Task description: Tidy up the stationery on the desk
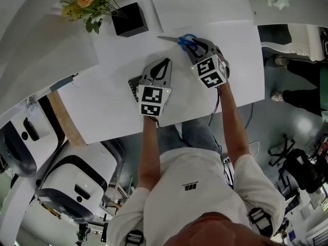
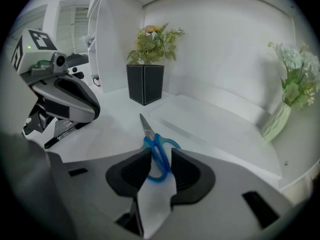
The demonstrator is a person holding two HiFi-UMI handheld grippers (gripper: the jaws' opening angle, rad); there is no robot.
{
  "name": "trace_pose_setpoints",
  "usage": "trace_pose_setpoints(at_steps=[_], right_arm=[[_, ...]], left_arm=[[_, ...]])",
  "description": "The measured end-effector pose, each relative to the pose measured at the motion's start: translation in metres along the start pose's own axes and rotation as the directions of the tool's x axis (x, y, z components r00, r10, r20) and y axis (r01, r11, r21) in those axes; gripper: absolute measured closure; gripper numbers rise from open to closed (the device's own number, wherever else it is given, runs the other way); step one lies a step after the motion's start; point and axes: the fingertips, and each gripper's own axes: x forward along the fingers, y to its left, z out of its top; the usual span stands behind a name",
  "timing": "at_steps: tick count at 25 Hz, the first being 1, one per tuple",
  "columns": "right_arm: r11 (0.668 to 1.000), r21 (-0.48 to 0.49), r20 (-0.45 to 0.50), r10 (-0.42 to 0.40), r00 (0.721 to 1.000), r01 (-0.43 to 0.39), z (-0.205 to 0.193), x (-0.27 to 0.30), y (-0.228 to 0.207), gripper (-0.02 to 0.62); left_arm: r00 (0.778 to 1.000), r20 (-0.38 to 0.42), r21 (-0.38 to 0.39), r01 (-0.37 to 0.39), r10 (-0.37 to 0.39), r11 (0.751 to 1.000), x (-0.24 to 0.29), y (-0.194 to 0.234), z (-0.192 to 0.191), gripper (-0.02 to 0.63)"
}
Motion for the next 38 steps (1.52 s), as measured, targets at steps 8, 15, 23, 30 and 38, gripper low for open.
trace_pose_setpoints(at_steps=[8,15,23,30,38], right_arm=[[0.999,0.044,-0.033,-0.006,0.999,0.007,-0.007,-0.005,0.013,0.509],[0.994,0.107,-0.056,-0.015,0.998,0.021,-0.016,-0.018,0.038,0.517],[0.986,0.164,-0.079,-0.005,0.997,0.018,-0.028,-0.032,0.078,0.512],[0.968,0.246,-0.097,-0.021,0.995,0.044,-0.036,-0.044,0.114,0.512],[0.956,0.288,-0.097,-0.025,0.995,0.052,-0.040,-0.054,0.155,0.511]], left_arm=[[1.000,0.002,-0.003,-0.010,0.010,1.000,-0.012,0.002,-0.003,0.606],[1.000,0.003,0.002,-0.024,0.024,1.000,-0.036,0.003,-0.013,0.606],[0.999,-0.005,0.010,-0.044,0.044,0.999,-0.067,0.002,-0.030,0.606],[0.999,-0.008,0.010,-0.050,0.050,0.999,-0.089,0.000,-0.048,0.606],[0.999,-0.006,0.010,-0.044,0.045,0.999,-0.107,-0.007,-0.066,0.606]])
